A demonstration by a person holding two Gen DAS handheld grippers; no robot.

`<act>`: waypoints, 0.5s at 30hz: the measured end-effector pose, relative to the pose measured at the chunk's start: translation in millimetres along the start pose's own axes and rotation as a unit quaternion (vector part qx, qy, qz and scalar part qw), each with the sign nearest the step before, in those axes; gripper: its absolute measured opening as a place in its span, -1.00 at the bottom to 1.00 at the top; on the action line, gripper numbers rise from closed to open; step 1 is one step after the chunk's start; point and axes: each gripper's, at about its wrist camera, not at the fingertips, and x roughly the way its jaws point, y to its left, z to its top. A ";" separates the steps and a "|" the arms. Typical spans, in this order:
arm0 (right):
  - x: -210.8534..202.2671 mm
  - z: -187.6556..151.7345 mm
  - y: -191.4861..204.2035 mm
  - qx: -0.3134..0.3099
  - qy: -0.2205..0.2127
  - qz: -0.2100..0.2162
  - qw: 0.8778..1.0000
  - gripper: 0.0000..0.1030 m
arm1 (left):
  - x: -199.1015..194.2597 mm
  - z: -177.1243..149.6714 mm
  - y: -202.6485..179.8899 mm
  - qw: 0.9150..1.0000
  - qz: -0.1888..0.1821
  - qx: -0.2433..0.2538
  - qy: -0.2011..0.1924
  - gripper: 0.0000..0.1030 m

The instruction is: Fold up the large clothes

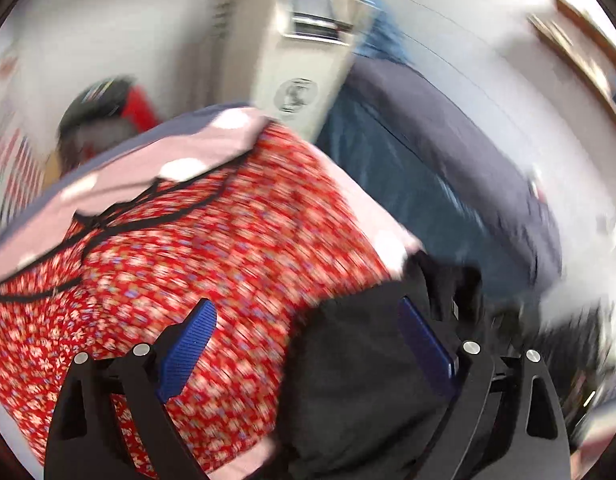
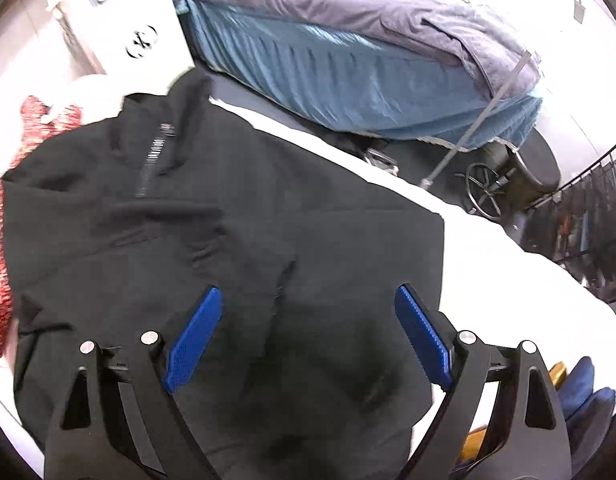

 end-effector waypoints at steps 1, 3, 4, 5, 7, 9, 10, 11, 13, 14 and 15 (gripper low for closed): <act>-1.2 -6.2 3.1 -0.006 0.000 0.005 1.000 0.70 | 2.9 -10.7 -12.0 1.000 0.004 0.025 0.003 0.74; -6.8 -18.5 13.2 -0.025 -0.007 0.009 1.000 0.70 | 5.1 -27.5 -24.1 0.999 0.010 0.050 0.009 0.74; -8.7 -23.5 16.9 -0.035 -0.010 0.011 0.999 0.70 | 9.6 -35.8 -26.2 0.998 0.012 0.053 0.012 0.73; -9.9 -29.6 22.3 -0.047 -0.012 0.012 0.999 0.70 | 17.2 -44.8 -27.2 0.998 0.020 0.054 0.015 0.69; -9.7 -40.3 32.7 -0.062 -0.007 0.014 0.998 0.70 | 23.6 -54.1 -23.5 0.997 0.029 0.059 0.025 0.42; -6.2 -48.6 38.1 -0.061 -0.001 0.030 0.998 0.70 | 26.9 -63.8 -23.2 0.997 0.013 0.057 0.044 0.31; -5.7 -51.6 39.1 -0.062 -0.001 0.038 0.997 0.70 | 24.6 -68.4 -26.2 0.997 0.005 0.059 0.047 0.29; -5.1 -53.8 44.1 -0.066 -0.005 0.050 0.997 0.70 | 25.9 -75.5 -33.4 0.996 -0.009 0.075 0.051 0.28; -2.7 -52.1 52.1 -0.077 -0.007 0.059 0.995 0.70 | 33.1 -88.5 -52.0 0.991 -0.015 0.118 0.063 0.28; 0.7 -51.0 56.3 -0.082 -0.004 0.064 0.995 0.70 | 43.3 -95.8 -62.6 0.987 -0.013 0.139 0.079 0.28; 4.8 -48.9 61.4 -0.086 -0.004 0.068 0.994 0.70 | 51.8 -101.0 -69.7 0.984 -0.014 0.151 0.094 0.28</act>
